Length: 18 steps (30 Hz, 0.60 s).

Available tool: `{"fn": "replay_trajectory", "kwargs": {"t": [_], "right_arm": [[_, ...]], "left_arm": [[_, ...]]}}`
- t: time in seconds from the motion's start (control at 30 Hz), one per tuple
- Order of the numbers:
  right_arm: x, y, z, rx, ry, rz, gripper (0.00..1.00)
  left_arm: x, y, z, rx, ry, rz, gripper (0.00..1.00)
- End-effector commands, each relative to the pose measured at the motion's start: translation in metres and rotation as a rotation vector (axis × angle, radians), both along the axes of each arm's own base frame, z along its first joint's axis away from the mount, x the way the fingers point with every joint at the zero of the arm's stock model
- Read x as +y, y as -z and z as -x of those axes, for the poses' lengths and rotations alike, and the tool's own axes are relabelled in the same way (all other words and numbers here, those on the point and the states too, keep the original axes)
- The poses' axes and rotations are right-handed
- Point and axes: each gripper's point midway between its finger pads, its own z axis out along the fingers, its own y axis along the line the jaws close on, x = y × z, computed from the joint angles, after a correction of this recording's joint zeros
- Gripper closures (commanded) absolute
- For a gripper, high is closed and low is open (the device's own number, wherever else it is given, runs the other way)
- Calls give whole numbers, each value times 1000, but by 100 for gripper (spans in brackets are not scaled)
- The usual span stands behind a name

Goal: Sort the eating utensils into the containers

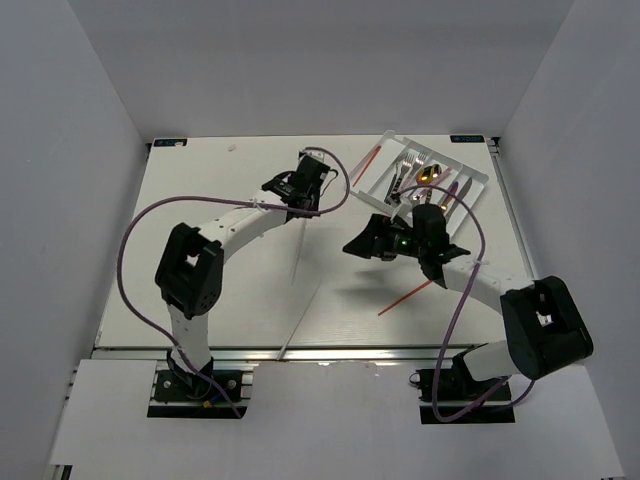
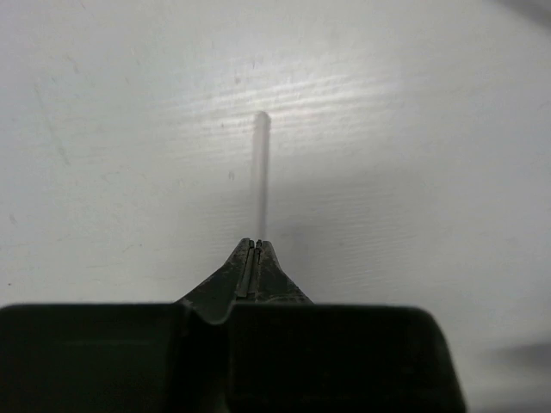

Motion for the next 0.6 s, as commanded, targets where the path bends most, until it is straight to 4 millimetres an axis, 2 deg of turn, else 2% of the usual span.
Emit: {"fn": "replay_trajectory", "kwargs": {"t": [0.0, 0.07, 0.13, 0.2, 0.23, 0.33, 0.4, 0.43, 0.5, 0.53, 0.57], "right_arm": [[39, -45, -1, -171, -109, -136, 14], [52, -45, -4, -186, -111, -131, 14], [62, -59, -11, -240, -107, -136, 16], [64, -59, -21, -260, -84, -119, 17], [61, -58, -34, -260, -22, -92, 17], [53, -40, -52, -185, 77, -21, 18], [51, -25, -54, -133, 105, 2, 18], [46, -19, -57, -99, 153, 11, 18], [37, -3, -55, -46, 197, 45, 18], [33, 0, -55, -36, 215, 53, 18], [30, 3, -52, -24, 218, 64, 18]], "left_arm": [[-4, -103, -16, -193, -104, 182, 100], [-10, -125, -15, -204, -103, 240, 100], [-18, -134, -8, -187, -95, 310, 100], [-19, -147, -3, -202, -102, 363, 100], [-20, -152, -3, -217, -104, 388, 100], [-5, -146, -2, -226, -141, 323, 100], [16, -138, -4, -222, -207, 205, 98], [21, -124, -8, -203, -227, 160, 77], [29, -108, -11, -163, -239, 112, 51], [32, -96, -19, -135, -247, 91, 41], [33, -88, -24, -110, -239, 86, 35]]}}
